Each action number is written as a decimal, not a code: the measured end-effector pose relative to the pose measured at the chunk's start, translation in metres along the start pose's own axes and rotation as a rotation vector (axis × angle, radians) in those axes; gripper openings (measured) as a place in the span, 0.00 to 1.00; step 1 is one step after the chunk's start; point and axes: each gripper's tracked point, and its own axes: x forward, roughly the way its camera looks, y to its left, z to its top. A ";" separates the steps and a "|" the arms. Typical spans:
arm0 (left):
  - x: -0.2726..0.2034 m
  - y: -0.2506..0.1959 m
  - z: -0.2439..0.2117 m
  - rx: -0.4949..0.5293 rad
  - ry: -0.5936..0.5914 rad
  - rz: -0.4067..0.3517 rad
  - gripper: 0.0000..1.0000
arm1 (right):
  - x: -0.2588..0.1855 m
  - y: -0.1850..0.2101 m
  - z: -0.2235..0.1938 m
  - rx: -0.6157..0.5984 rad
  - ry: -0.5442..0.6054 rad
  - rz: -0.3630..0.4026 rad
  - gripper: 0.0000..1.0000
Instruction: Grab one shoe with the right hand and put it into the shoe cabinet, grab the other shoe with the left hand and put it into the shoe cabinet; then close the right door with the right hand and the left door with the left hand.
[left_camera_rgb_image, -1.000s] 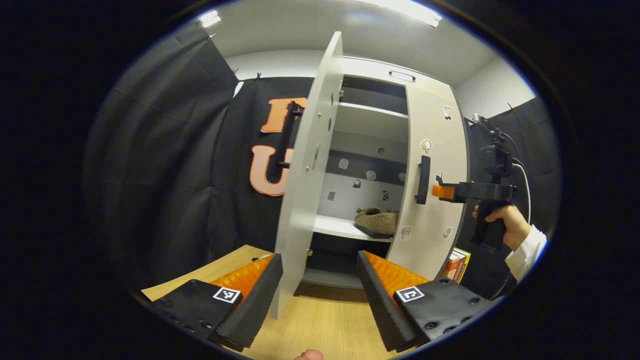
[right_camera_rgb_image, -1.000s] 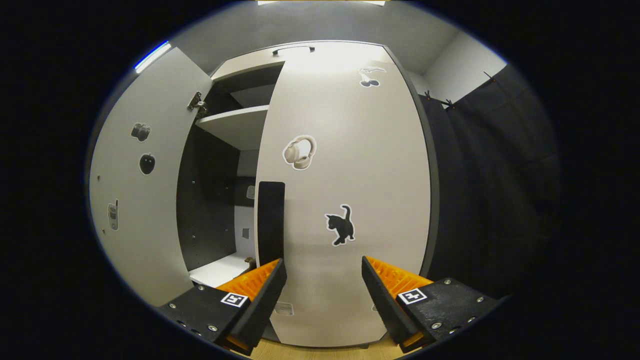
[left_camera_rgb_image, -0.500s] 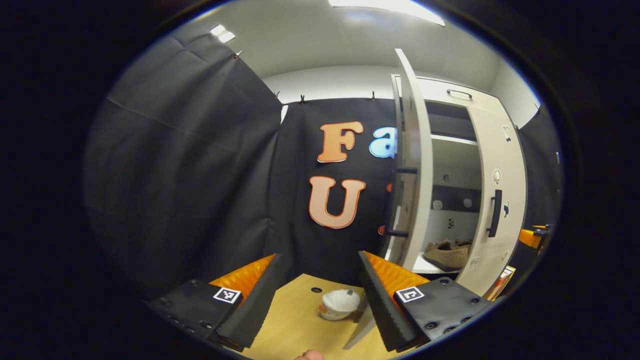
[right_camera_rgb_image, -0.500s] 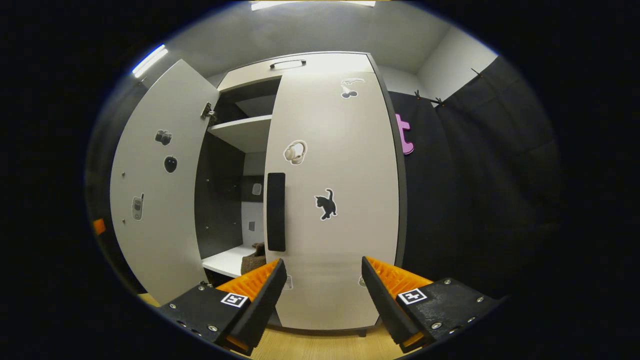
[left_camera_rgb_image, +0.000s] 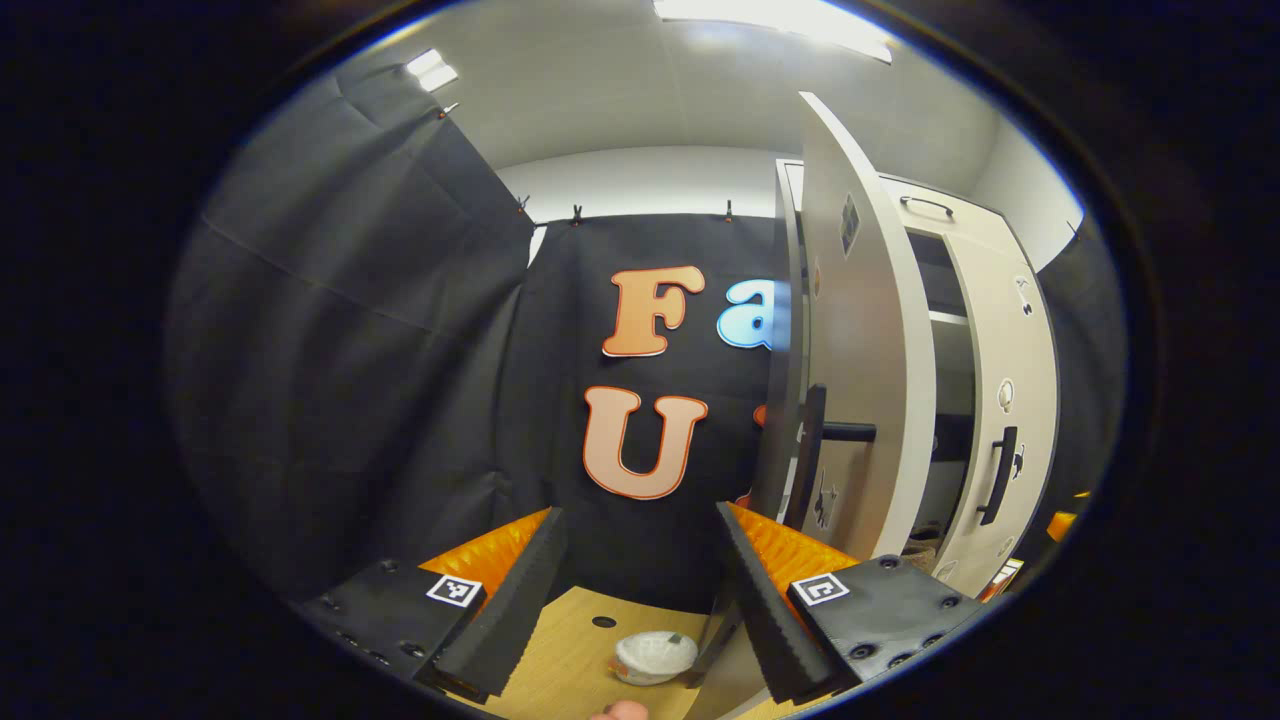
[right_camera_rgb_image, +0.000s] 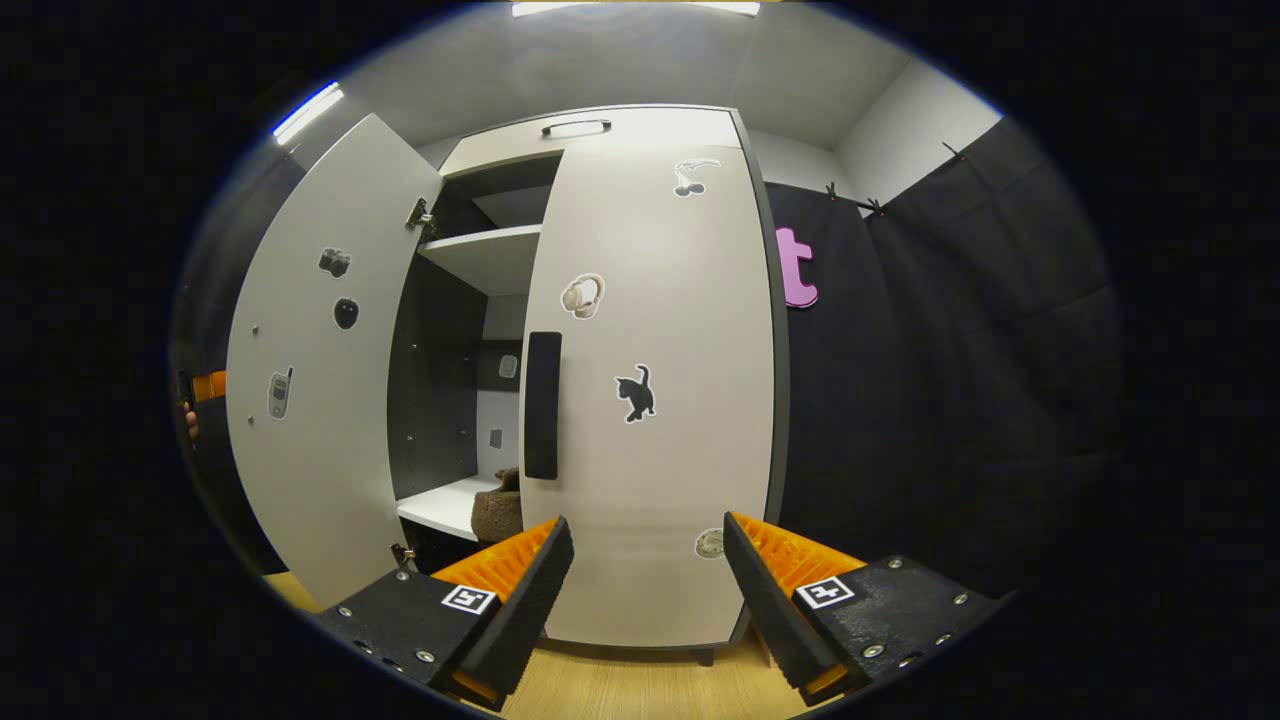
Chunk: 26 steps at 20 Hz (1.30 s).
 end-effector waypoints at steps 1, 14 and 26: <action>0.000 0.000 0.001 0.009 -0.005 -0.005 0.95 | -0.001 -0.005 0.001 -0.002 -0.004 -0.007 0.93; -0.023 -0.102 -0.008 -0.078 0.011 -0.174 0.95 | -0.004 -0.021 0.020 -0.008 -0.047 0.017 0.93; -0.021 -0.215 -0.021 -0.058 0.039 -0.361 0.96 | -0.020 -0.041 0.012 0.002 -0.033 -0.014 0.98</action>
